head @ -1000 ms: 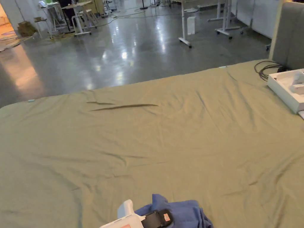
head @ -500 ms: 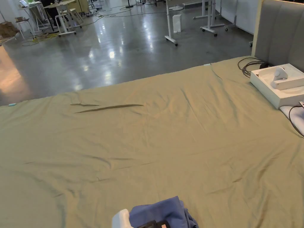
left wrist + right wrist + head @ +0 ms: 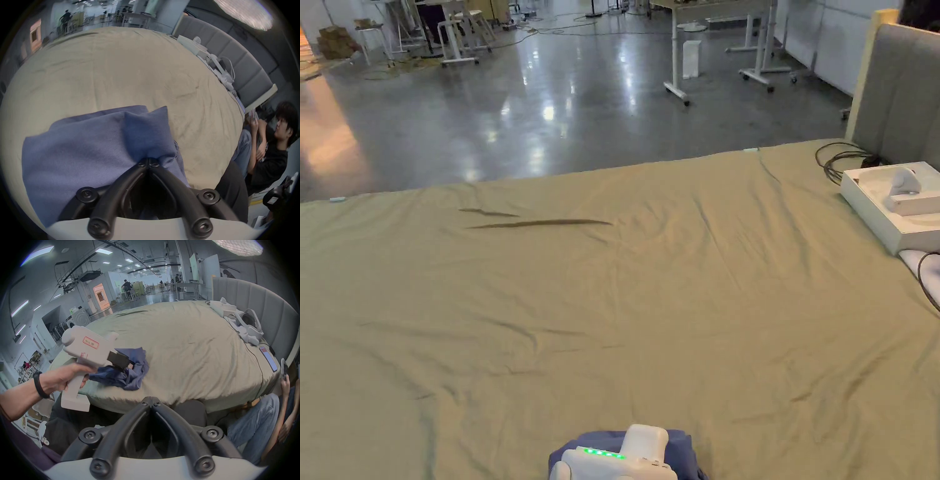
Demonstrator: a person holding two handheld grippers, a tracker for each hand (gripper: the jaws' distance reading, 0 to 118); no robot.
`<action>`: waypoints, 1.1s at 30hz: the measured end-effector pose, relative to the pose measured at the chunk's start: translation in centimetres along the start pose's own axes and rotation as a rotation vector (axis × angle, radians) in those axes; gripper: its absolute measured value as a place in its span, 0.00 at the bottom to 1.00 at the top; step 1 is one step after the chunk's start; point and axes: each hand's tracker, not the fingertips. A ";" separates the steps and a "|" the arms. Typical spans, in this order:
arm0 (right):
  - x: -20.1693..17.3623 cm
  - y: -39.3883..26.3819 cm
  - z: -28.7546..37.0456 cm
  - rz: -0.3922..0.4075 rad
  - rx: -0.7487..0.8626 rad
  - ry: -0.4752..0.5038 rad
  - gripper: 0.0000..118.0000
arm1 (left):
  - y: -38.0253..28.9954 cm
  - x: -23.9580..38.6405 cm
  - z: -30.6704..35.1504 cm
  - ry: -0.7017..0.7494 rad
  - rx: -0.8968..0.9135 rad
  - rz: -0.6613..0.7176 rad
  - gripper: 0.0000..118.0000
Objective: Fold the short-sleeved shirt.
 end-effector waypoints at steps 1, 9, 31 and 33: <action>-0.3 0.6 -0.4 0.001 0.004 0.011 0.00 | 0.1 -0.3 0.2 -0.014 0.000 0.009 0.01; -3.4 7.1 -5.8 0.151 0.046 0.174 0.00 | -8.8 -6.0 16.3 -0.075 0.447 0.134 0.01; -4.8 10.3 -23.8 0.148 -0.481 0.156 0.00 | -7.8 -16.1 8.0 -0.330 0.290 0.494 0.76; -4.5 10.3 -23.8 0.127 -0.476 0.167 0.00 | -7.4 -17.2 6.0 -0.449 0.230 0.611 0.76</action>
